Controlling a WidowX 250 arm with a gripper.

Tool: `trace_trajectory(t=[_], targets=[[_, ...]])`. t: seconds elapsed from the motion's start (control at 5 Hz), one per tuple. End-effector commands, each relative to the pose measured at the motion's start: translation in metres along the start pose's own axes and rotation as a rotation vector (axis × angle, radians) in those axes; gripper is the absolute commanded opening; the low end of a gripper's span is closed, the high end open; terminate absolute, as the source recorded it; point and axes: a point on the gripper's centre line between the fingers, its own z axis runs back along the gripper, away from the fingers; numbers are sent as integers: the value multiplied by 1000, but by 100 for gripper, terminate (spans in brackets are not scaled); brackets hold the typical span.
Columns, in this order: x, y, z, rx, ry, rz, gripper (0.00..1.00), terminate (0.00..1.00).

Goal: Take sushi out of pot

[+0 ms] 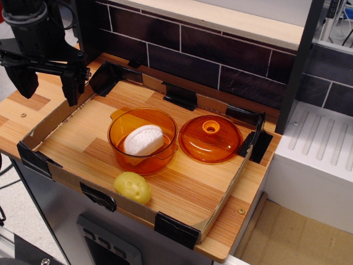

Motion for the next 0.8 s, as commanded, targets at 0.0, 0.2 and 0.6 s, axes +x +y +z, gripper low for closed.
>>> trace_trajectory(t=[0.0, 0.2, 0.6], targets=[[0, 0, 0, 0, 0, 0, 100, 0], [9, -13, 4, 28, -29, -105, 100, 0], [14, -52, 31, -41, -35, -226, 100, 0]])
